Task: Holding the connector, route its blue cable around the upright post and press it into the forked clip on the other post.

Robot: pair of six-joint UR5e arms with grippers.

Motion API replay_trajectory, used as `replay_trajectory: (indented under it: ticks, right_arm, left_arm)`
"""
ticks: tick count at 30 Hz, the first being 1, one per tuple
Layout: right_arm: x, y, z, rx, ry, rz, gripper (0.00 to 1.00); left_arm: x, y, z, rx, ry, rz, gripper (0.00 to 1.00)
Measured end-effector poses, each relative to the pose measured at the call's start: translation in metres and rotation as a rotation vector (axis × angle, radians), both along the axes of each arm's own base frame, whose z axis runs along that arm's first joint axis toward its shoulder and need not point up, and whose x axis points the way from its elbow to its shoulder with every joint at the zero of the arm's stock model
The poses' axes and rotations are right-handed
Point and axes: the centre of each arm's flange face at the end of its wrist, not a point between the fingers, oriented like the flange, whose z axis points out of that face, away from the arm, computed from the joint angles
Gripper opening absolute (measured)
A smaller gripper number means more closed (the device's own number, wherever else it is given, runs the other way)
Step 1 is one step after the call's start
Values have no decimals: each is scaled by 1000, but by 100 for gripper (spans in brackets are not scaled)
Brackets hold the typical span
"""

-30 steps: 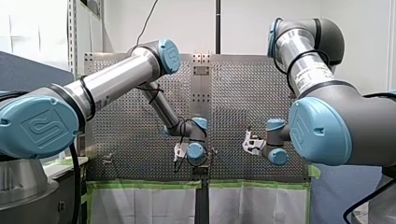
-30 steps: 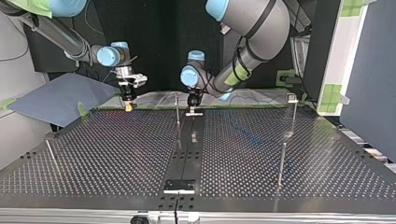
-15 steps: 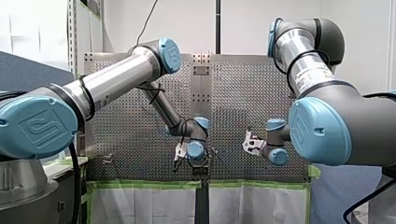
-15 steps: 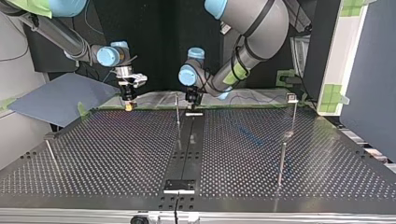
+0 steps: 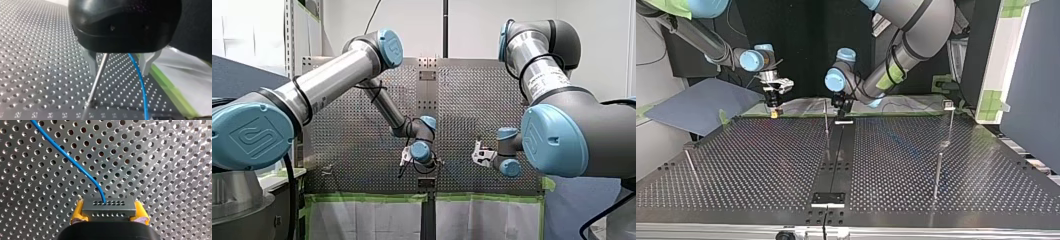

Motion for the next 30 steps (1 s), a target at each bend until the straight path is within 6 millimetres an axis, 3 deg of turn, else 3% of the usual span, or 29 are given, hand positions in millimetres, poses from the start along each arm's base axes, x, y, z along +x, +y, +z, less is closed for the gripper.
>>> replay_trajectory:
  ticks: [14, 22, 25, 28, 30]
  right_arm:
    - [0, 0, 0, 2, 3, 0, 0]
    - [0, 1, -1, 8, 5, 0, 0]
    - [1, 2, -1, 8, 5, 2, 0]
    - [2, 2, -1, 10, 5, 4, 0]
    - [2, 3, -1, 12, 6, 4, 0]
  left_arm:
    - [-27, 11, -12, 49, 62, 13, 82]
    - [-43, 8, 10, 3, 37, -11, 82]
    - [-52, 4, 21, -29, 22, -36, 78]
    - [-61, 0, 31, -63, 6, -62, 68]
    - [-67, -1, 35, -80, 0, -82, 68]
